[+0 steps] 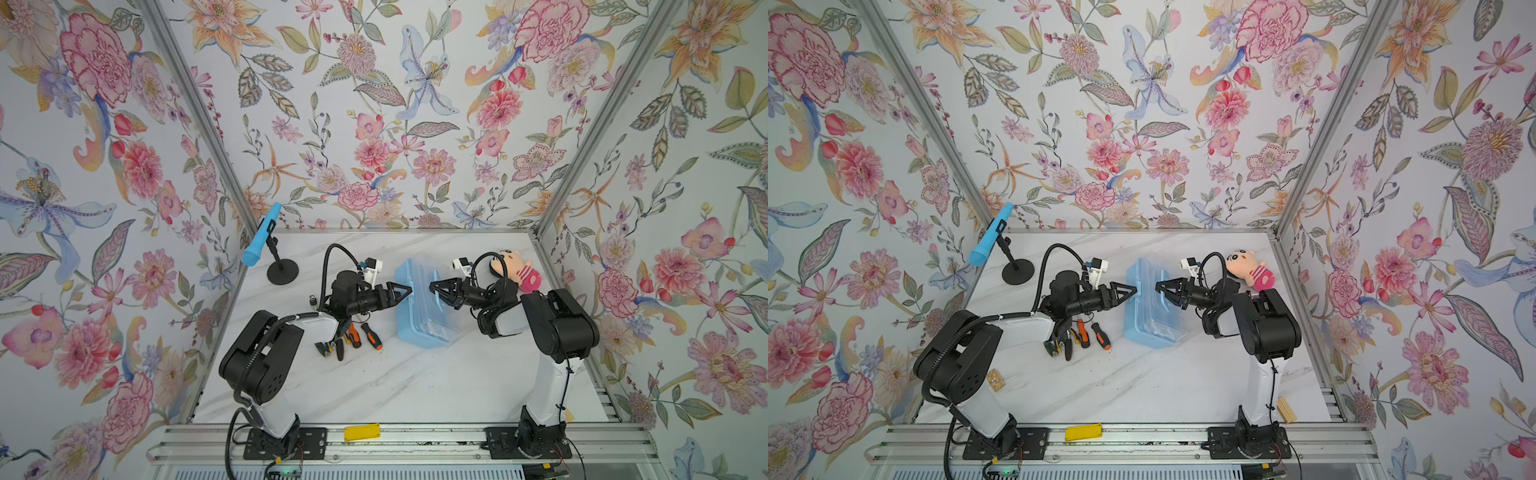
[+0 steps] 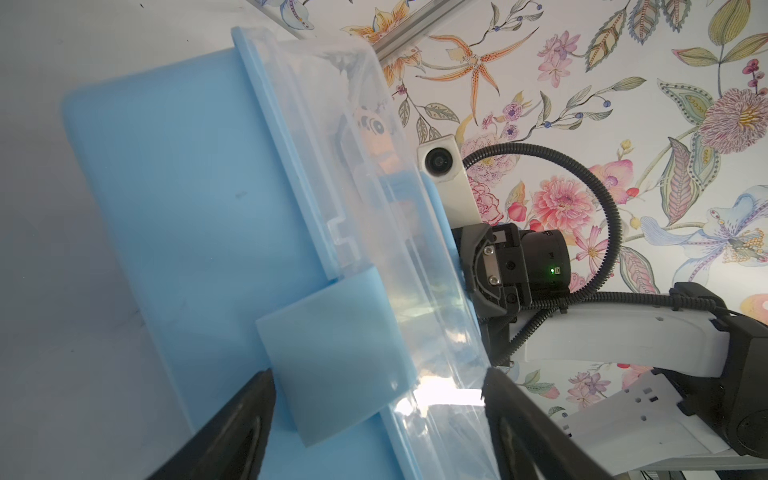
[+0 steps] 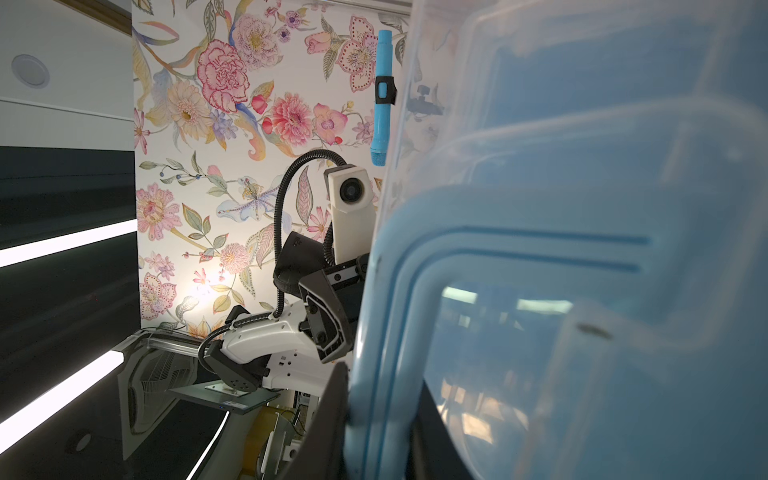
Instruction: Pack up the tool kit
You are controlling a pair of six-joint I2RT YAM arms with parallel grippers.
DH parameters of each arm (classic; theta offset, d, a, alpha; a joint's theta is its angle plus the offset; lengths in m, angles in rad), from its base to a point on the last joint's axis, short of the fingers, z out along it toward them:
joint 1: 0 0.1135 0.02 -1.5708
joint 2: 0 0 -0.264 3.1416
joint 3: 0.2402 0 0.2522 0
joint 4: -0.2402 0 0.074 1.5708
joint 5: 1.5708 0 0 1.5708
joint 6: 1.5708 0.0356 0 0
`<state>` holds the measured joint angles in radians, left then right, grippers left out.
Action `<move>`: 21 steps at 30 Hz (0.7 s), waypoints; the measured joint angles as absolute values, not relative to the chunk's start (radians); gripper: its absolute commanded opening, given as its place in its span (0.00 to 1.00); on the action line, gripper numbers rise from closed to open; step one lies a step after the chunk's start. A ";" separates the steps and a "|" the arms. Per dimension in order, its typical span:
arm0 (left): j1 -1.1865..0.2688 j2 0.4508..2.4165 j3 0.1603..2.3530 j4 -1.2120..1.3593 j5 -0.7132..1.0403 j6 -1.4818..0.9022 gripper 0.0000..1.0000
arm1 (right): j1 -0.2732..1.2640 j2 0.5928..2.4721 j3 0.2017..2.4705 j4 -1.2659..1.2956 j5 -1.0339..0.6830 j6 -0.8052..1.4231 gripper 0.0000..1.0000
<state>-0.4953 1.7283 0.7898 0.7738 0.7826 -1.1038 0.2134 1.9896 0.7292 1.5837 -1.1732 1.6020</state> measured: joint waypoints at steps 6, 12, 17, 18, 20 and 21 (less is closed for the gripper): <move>-0.492 1.765 0.789 0.869 0.797 -1.178 0.81 | 0.213 1.990 0.729 1.581 -1.171 1.598 0.00; -0.478 1.810 0.766 1.026 0.817 -1.340 0.80 | 0.212 1.958 0.729 1.490 -1.170 1.524 0.00; -0.459 1.897 0.751 1.251 0.833 -1.605 0.79 | 0.213 1.876 0.741 1.244 -1.170 1.351 0.00; -0.456 1.914 0.751 1.286 0.833 -1.655 0.79 | 0.215 1.858 0.751 1.179 -1.169 1.307 0.00; -0.454 1.931 0.751 1.320 0.831 -1.723 0.79 | 0.218 1.834 0.771 1.077 -1.171 1.238 0.00; -0.452 1.932 0.751 1.328 0.832 -1.750 0.79 | 0.219 1.823 0.779 1.038 -1.174 1.205 0.00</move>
